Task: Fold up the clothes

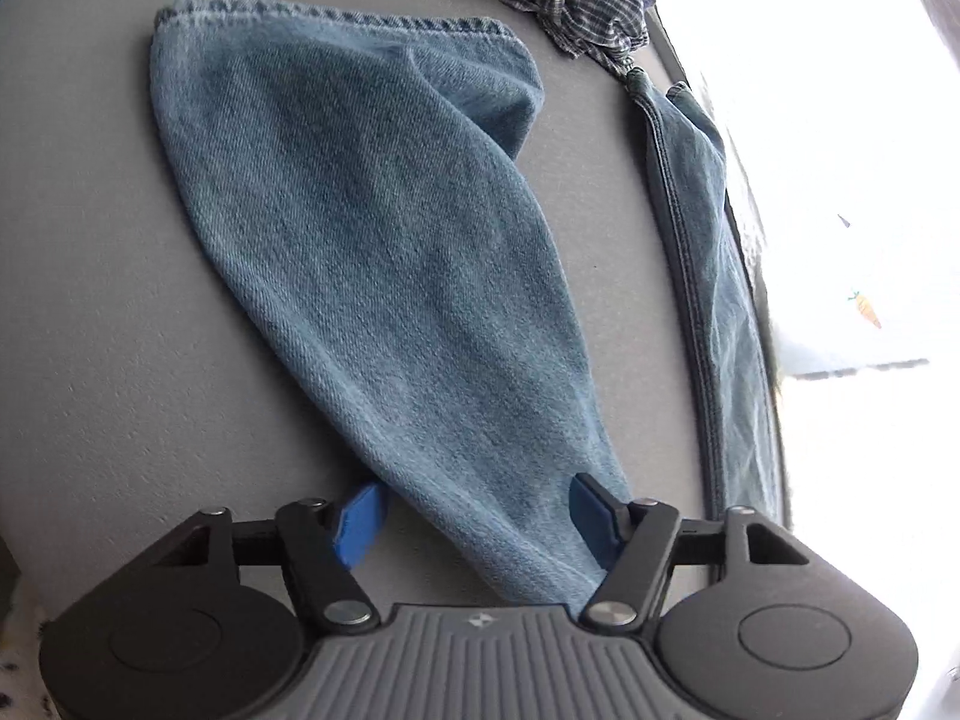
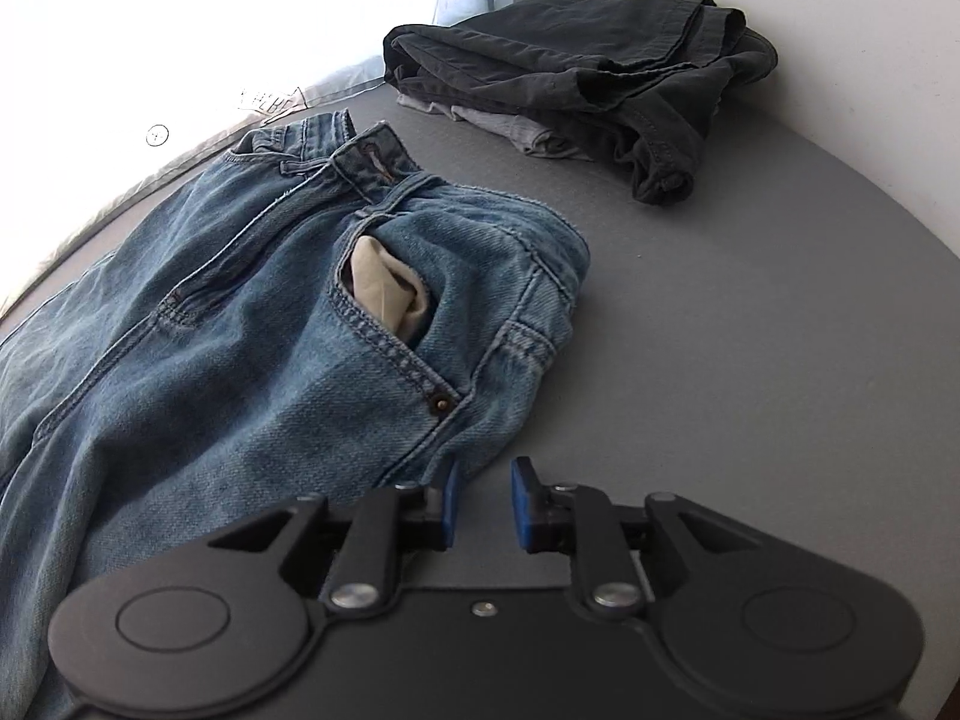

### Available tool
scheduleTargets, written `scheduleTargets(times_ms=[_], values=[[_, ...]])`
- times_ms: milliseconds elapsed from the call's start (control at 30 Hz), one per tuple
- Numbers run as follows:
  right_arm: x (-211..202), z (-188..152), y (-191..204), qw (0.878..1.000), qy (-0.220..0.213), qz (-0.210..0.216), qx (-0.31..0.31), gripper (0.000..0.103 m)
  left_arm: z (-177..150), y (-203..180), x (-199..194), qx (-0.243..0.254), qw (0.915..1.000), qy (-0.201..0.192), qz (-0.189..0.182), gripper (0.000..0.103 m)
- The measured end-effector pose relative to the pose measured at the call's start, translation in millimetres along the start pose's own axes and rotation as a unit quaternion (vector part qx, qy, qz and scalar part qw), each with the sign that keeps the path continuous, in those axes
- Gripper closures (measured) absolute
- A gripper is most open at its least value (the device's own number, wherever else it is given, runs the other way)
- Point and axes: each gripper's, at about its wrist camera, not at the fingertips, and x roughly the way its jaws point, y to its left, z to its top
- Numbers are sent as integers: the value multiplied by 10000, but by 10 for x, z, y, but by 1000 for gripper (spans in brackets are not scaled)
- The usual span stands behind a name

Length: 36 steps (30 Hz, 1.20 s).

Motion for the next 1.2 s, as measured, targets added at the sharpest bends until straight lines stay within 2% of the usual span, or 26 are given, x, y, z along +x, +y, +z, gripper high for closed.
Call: scheduleTargets(times_ms=[33,67,100,200,333,400,533,600,667,733,767,800,833,867,900,933,1033,1133,1167,1200], values=[[9,7,3,10000,2,23,-59,83,-11,9,11,-111,9999,-52,-24,73],[12,13,-6,9999,9,57,-91,82,-19,-2,7,-119,9998,-159,68,99],[15,19,-15,9999,15,90,-122,82,-27,-13,4,-127,9994,-265,160,102],[23,37,-53,9996,36,195,-180,81,-13,-133,-108,21,9982,-580,140,101],[26,46,-63,9995,47,207,-222,81,84,-626,-224,935,9894,-1064,325,101],[27,47,-43,9993,42,166,-318,81,130,-1002,-172,1660,9770,-1266,438,101],[28,39,-55,9992,9,167,-360,80,185,-1791,241,3102,9356,-1526,720,100],[30,43,-50,9991,16,154,-387,79,234,-2133,594,3716,9115,-1475,966,95],[31,47,-29,9990,21,69,-443,77,282,-2386,1008,4294,8826,-1285,1416,91],[34,53,-9,9987,25,-47,-500,70,311,-2535,1362,4585,8610,-1047,1936,88],[36,54,-11,9987,30,-103,-504,65,301,-2569,1464,4640,8556,-967,2080,84],[36,52,-20,9987,31,-134,-481,61,270,-2573,1474,4645,8567,-960,2026,80],[37,48,-31,9989,29,-154,-435,60,228,-2554,1425,4658,8594,-993,1859,66],[39,42,-46,9993,21,-157,-350,57,174,-2518,1342,4687,8616,-1042,1648,46],[40,37,-61,9995,13,-159,-264,56,117,-2475,1253,4741,8606,-1116,1488,38],[41,34,-64,9996,9,-173,-230,56,53,-2422,1161,4849,8543,-1208,1428,33],[47,42,-20,9989,11,-264,-389,54,-142,-2241,886,5196,8301,-1450,1413,33],[52,51,-17,9985,19,-284,-463,53,-220,-1945,649,5223,8239,-1457,1649,29],[56,54,-33,9988,32,-272,-410,52,-236,-1831,609,5250,8206,-1415,1761,25],[59,57,-50,9990,45,-260,-357,49,-254,-1708,597,5292,8154,-1370,1905,25]])
